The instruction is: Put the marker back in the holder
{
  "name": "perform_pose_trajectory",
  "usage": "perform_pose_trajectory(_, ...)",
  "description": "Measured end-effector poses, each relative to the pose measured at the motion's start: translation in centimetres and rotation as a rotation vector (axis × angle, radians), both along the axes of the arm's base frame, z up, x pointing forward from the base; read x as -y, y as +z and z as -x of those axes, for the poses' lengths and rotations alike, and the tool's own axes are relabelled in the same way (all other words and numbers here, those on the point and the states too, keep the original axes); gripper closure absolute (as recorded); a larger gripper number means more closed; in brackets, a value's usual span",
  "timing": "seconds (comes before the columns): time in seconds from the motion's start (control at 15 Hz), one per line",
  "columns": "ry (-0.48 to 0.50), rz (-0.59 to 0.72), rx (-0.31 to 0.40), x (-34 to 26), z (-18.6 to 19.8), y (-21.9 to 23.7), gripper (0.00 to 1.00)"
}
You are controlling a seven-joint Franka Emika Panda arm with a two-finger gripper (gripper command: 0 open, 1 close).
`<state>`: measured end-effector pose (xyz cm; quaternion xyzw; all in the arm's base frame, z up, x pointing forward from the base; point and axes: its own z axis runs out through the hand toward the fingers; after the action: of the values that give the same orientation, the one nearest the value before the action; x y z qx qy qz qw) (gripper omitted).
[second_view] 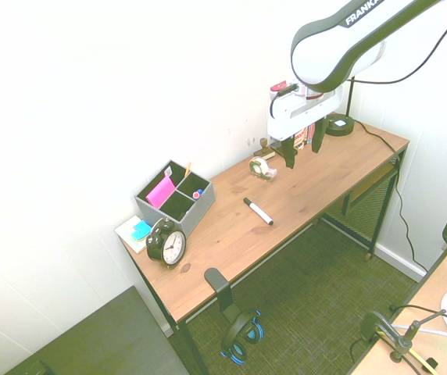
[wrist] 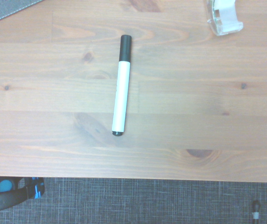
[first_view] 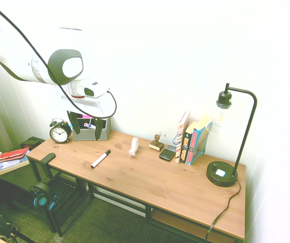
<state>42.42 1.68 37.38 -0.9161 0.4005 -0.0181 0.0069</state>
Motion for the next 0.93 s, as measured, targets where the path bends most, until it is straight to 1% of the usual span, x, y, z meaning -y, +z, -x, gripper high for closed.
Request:
perform_pose_trajectory(0.27,0.014,0.004,-0.011,-0.7,0.1,-0.8,0.0)
perform_pose_trajectory(0.33,0.007,0.006,0.004,-1.4,0.0,-1.7,0.0)
perform_pose_trajectory(0.47,-0.004,0.005,0.04,-3.6,0.0,-5.0,0.0)
perform_pose_trajectory(0.6,0.013,0.008,0.067,-5.3,-0.3,-9.2,0.0)
perform_pose_trajectory(0.73,0.018,0.014,0.075,-5.9,-0.8,-13.0,0.0)
perform_pose_trajectory(0.87,0.0,0.03,0.074,-6.1,-2.1,-15.3,0.0)
perform_pose_trajectory(0.93,-0.009,0.037,0.068,-6.2,-3.0,-16.3,1.0)
